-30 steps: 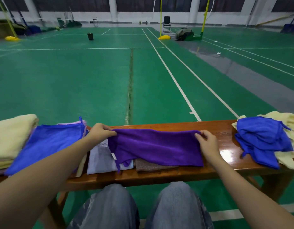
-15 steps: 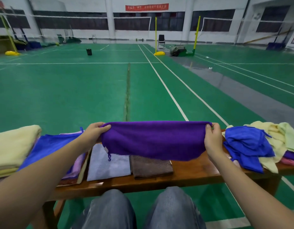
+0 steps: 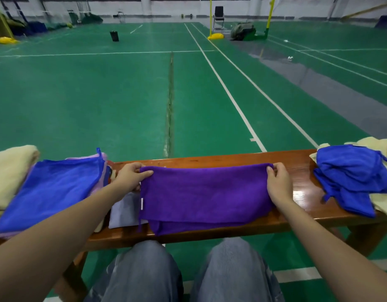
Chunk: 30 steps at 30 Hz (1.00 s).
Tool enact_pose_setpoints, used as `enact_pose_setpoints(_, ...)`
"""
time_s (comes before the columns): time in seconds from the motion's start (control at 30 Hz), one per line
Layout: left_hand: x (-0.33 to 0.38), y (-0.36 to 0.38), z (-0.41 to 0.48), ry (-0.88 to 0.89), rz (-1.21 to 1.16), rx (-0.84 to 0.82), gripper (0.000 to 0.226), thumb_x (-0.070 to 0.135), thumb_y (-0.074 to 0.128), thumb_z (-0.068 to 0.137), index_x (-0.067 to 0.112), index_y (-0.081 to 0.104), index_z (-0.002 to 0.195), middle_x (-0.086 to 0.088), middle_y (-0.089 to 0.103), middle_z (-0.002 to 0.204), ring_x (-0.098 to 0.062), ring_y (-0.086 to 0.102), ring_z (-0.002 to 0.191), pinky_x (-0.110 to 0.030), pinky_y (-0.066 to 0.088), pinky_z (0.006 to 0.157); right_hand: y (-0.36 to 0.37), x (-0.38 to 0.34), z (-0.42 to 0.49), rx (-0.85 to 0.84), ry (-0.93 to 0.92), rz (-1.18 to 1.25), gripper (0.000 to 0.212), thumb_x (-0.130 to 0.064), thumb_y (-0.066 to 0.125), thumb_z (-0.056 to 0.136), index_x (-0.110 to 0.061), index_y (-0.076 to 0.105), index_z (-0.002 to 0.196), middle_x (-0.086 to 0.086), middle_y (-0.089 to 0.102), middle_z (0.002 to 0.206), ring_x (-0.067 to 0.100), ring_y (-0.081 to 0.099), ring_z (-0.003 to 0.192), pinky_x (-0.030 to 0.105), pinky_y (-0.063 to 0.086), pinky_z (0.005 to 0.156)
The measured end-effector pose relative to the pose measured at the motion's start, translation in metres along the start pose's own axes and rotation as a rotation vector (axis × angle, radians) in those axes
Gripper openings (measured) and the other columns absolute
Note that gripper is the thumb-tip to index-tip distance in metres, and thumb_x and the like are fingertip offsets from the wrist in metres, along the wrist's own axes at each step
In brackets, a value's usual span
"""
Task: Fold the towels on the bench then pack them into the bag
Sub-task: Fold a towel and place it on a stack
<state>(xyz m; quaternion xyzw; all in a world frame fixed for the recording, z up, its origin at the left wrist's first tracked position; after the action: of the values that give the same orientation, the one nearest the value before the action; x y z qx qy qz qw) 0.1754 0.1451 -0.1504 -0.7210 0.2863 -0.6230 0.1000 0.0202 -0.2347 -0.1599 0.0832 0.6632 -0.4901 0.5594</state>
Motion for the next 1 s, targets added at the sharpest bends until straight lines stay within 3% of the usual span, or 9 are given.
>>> enact_pose_setpoints(0.17, 0.007, 0.002, 0.014, 0.11, 0.339, 0.132, 0.017, 0.022, 0.062, 0.089, 0.012, 0.056, 0.077, -0.004, 0.055, 0.072, -0.023, 0.052, 0.075, -0.029, 0.035, 0.054, 0.012, -0.006, 0.007, 0.037, -0.066, -0.244, 0.017, -0.022, 0.048, 0.097, -0.011, 0.049, 0.11, 0.006, 0.057, 0.102, 0.023, 0.055, 0.086, 0.031, 0.04, 0.067)
enact_pose_setpoints(0.3, 0.016, 0.01, 0.006, 0.273, 0.668, 0.221, 0.03, 0.019, 0.063, 0.086, 0.017, 0.056, 0.116, -0.005, 0.051, 0.11, -0.023, 0.048, 0.105, -0.034, 0.041, 0.086, 0.024, -0.019, -0.002, -0.068, -0.283, -0.427, 0.015, -0.015, 0.062, 0.088, -0.014, 0.052, 0.099, -0.001, 0.047, 0.096, 0.017, 0.048, 0.089, 0.028, 0.037, 0.07)
enact_pose_setpoints(0.37, 0.032, 0.025, -0.007, 0.497, 0.744, 0.22, 0.032, 0.014, 0.065, 0.083, 0.017, 0.058, 0.115, -0.007, 0.052, 0.112, -0.026, 0.046, 0.106, -0.037, 0.038, 0.089, 0.036, -0.022, -0.01, -0.226, -0.393, -0.453, 0.009, -0.013, 0.06, 0.088, -0.018, 0.054, 0.092, -0.004, 0.048, 0.092, 0.019, 0.051, 0.094, 0.029, 0.04, 0.074)
enact_pose_setpoints(0.47, 0.041, 0.056, -0.026, 0.697, 0.658, 0.012, 0.02, 0.025, 0.065, 0.081, 0.015, 0.065, 0.098, -0.006, 0.057, 0.1, -0.027, 0.053, 0.097, -0.039, 0.044, 0.086, 0.033, -0.027, -0.021, -0.317, -0.409, -0.337, 0.006, -0.025, 0.056, 0.092, -0.02, 0.055, 0.089, -0.004, 0.059, 0.09, 0.019, 0.057, 0.09, 0.03, 0.044, 0.073)
enact_pose_setpoints(0.53, 0.04, 0.072, -0.04, 0.674, 0.597, -0.141, 0.046, 0.057, 0.052, 0.079, 0.019, 0.064, 0.101, 0.0, 0.058, 0.102, -0.019, 0.053, 0.097, -0.035, 0.044, 0.09, 0.028, -0.035, -0.033, -0.362, -0.448, -0.351, 0.039, -0.057, 0.044, 0.089, -0.021, 0.058, 0.093, -0.004, 0.063, 0.097, 0.017, 0.057, 0.094, 0.031, 0.043, 0.08)
enact_pose_setpoints(0.6, 0.032, 0.085, -0.05, 0.622, 0.667, -0.238, 0.076, 0.083, 0.038, 0.067, 0.026, 0.061, 0.113, 0.005, 0.054, 0.114, -0.014, 0.048, 0.104, -0.031, 0.039, 0.095, 0.031, -0.043, -0.052, -0.446, -0.563, -0.501, 0.086, -0.089, 0.02, 0.068, -0.024, 0.062, 0.105, -0.005, 0.057, 0.114, 0.015, 0.05, 0.11, 0.033, 0.034, 0.099)
enact_pose_setpoints(0.67, 0.024, 0.089, -0.057, 0.595, 0.772, -0.278, 0.09, 0.09, 0.031, 0.058, 0.034, 0.054, 0.123, 0.009, 0.047, 0.124, -0.013, 0.042, 0.111, -0.03, 0.035, 0.099, 0.039, -0.037, -0.069, -0.548, -0.605, -0.695, 0.111, -0.097, 0.009, 0.054, -0.027, 0.055, 0.126, -0.004, 0.047, 0.13, 0.014, 0.039, 0.125, 0.035, 0.021, 0.112)
enact_pose_setpoints(0.83, 0.02, 0.081, -0.068, 0.609, 0.806, -0.25, 0.061, 0.063, 0.06, 0.077, 0.034, 0.05, 0.13, 0.009, 0.042, 0.136, -0.011, 0.038, 0.124, -0.028, 0.032, 0.102, 0.042, -0.026, -0.088, -0.536, -0.625, -0.796, 0.087, -0.069, 0.024, 0.064, -0.028, 0.037, 0.14, -0.003, 0.042, 0.14, 0.014, 0.036, 0.131, 0.037, 0.013, 0.116)
enact_pose_setpoints(1.0, 0.017, 0.073, -0.076, 0.595, 0.778, -0.224, 0.043, 0.045, 0.058, 0.087, 0.032, 0.053, 0.128, 0.01, 0.045, 0.134, -0.007, 0.039, 0.124, -0.027, 0.036, 0.103, 0.024, -0.028, -0.09, -0.369, -0.627, -0.74, 0.04, -0.014, 0.052, 0.082, -0.018, 0.054, 0.122, -0.001, 0.058, 0.119, 0.018, 0.053, 0.11, 0.029, 0.036, 0.099)
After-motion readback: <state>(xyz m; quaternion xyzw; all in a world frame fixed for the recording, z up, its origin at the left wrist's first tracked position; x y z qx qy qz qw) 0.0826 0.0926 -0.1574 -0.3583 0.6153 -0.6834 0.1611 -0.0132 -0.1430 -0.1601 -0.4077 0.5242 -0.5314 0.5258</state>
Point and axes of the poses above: each hand's wrist, its own z-axis towards the middle knuckle, its own y-axis out of the palm, x = y × z, the point moved 8 cm from there along z, towards the middle knuckle
